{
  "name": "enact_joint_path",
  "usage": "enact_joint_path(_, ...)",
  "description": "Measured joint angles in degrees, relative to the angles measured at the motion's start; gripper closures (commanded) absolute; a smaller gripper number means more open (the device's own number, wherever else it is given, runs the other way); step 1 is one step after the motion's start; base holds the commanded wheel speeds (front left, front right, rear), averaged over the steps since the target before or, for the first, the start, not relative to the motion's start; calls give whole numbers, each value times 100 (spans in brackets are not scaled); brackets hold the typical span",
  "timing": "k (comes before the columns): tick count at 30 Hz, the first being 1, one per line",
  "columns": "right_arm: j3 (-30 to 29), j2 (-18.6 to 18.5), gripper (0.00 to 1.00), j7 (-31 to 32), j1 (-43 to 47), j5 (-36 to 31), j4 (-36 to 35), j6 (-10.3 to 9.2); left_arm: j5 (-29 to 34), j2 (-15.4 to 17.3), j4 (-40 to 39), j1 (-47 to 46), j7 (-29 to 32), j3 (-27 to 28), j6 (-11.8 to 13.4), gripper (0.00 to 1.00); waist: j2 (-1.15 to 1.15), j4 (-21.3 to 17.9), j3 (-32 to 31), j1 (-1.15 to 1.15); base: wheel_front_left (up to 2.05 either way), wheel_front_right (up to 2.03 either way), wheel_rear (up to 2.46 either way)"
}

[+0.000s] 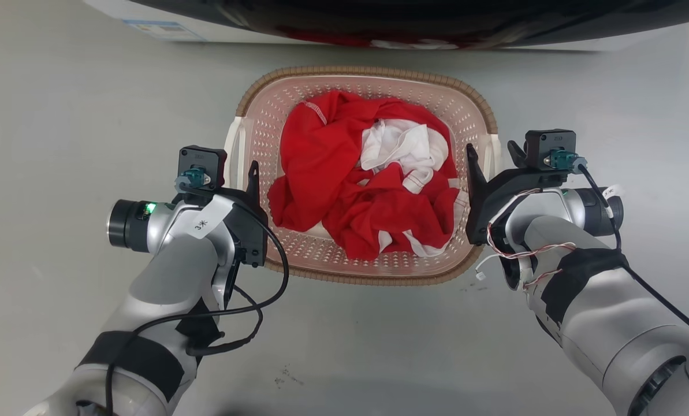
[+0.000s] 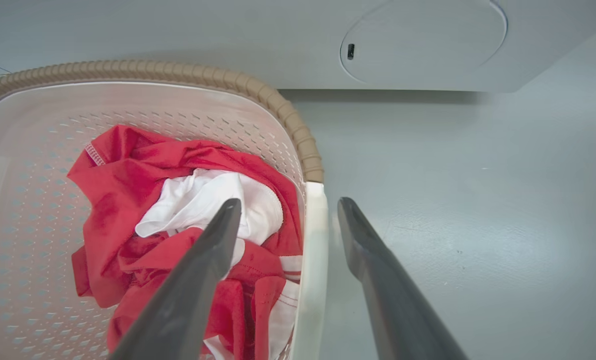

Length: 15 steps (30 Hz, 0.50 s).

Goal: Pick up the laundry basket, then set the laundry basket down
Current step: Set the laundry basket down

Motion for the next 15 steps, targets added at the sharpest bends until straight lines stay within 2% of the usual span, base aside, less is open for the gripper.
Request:
enact_joint_path(9, 0, 4, 0, -41, 12, 0, 1, 0, -188, 3, 87, 137, -114, 119, -21, 0, 0, -55, -365, 0, 0, 0, 0)
enact_joint_path(15, -129, 12, 0, -98, 83, 80, -30, 0, -258, 35, 77, 158, -222, 257, -166, 0, 0, -104, -694, 1, 0, 0, 0)
